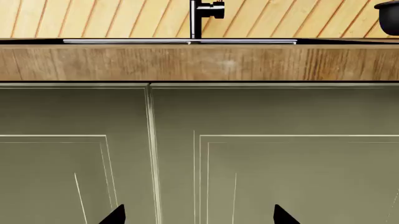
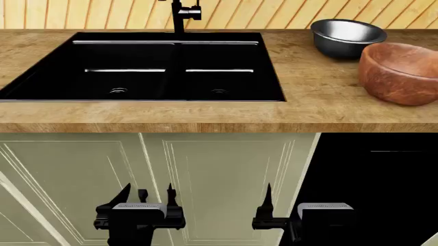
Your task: Stack the bowls in the sink.
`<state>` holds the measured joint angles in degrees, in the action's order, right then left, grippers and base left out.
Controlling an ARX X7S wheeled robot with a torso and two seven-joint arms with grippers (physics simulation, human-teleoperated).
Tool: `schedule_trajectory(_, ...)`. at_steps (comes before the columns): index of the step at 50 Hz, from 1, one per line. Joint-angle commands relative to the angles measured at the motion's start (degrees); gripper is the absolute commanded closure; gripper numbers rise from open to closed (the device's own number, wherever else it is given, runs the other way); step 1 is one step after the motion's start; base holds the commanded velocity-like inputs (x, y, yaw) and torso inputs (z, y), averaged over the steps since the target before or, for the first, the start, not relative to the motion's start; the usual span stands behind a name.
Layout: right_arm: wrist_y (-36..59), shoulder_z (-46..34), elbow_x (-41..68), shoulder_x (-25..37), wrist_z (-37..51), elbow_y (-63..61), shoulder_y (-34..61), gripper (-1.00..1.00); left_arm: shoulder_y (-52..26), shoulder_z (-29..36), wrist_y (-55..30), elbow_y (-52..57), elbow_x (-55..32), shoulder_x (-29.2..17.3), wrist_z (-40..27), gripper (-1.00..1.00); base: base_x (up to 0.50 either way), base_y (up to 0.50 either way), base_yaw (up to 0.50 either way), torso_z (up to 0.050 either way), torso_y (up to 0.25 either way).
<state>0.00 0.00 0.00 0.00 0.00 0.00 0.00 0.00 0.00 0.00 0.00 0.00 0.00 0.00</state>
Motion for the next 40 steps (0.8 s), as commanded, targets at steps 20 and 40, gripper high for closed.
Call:
schedule_trajectory(20,4.0,-5.4,8.4,6.2,-1.3,-9.2,-3.1,-1.0,2.1,4.5,-3.4,10.7,-4.1,-4.6,-3.7,-1.0,0.0,0.0,0.0,0.0,0.0)
schedule_trajectory(40,36.8,1.0,25.4,15.8,-1.6,-34.5,11.5,-1.0,-13.2,6.8,-33.3,39.7,-6.9,-12.8,-0.4,-1.0,0.0,0.0,0.0,0.0,0.0)
